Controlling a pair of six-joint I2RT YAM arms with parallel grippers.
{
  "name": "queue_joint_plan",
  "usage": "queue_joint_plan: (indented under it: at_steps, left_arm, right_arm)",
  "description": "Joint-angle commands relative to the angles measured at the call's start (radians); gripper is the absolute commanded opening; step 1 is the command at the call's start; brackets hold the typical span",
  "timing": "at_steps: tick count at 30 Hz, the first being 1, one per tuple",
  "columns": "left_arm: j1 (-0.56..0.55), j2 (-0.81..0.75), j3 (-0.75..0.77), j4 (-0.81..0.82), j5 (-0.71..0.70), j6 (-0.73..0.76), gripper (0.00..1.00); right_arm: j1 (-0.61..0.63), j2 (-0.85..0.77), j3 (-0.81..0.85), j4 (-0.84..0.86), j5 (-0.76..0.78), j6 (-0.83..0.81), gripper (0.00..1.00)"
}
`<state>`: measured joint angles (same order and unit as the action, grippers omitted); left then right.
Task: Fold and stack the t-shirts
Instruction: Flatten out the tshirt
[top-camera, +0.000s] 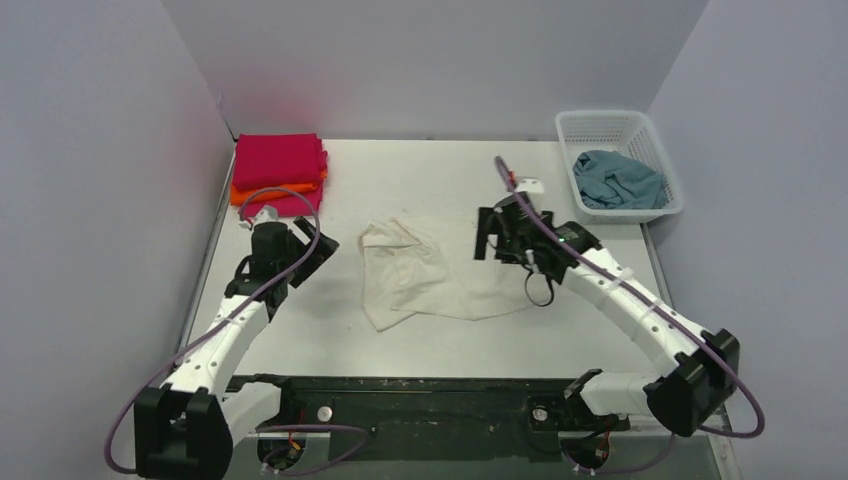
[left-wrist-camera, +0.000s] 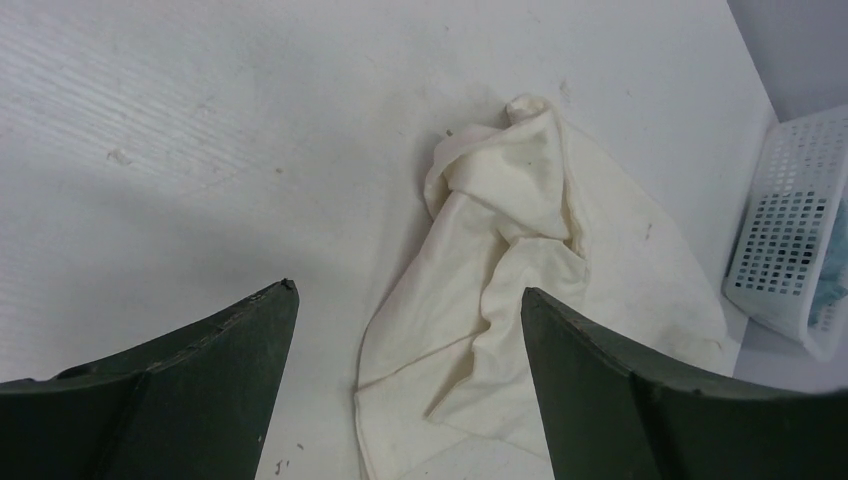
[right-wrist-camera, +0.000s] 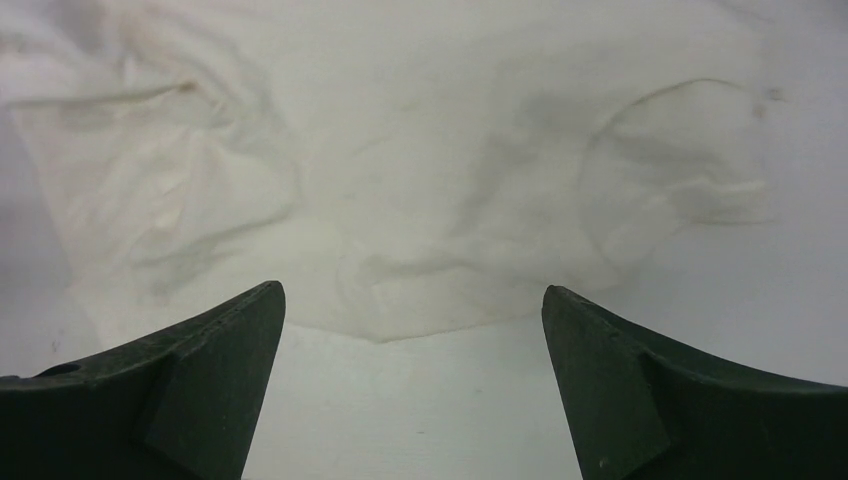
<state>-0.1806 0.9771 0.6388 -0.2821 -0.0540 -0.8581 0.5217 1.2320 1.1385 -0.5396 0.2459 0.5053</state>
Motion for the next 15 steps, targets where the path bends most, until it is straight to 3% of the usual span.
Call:
queue_joint_plan:
  at_steps: [1, 5, 11, 15]
  left_arm:
    - [0.089, 0.156, 0.043, 0.259, 0.278, 0.044, 0.93]
    - [0.087, 0.278, 0.103, 0.317, 0.336, 0.095, 0.93]
    - [0.068, 0.443, 0.149, 0.407, 0.395, 0.146, 0.93]
    - [0.023, 0.548, 0.222, 0.354, 0.362, 0.21, 0.93]
  right_arm:
    - [0.236, 0.177, -0.004, 0.174, -0.079, 0.04, 0.95]
    - [0.374, 0.38, 0.101, 0.241, -0.102, 0.108, 0.92]
    - [0.444, 0.629, 0.258, 0.312, -0.083, 0.18, 0.87]
    - [0.469, 0.728, 0.325, 0.285, -0.012, 0.215, 0.85]
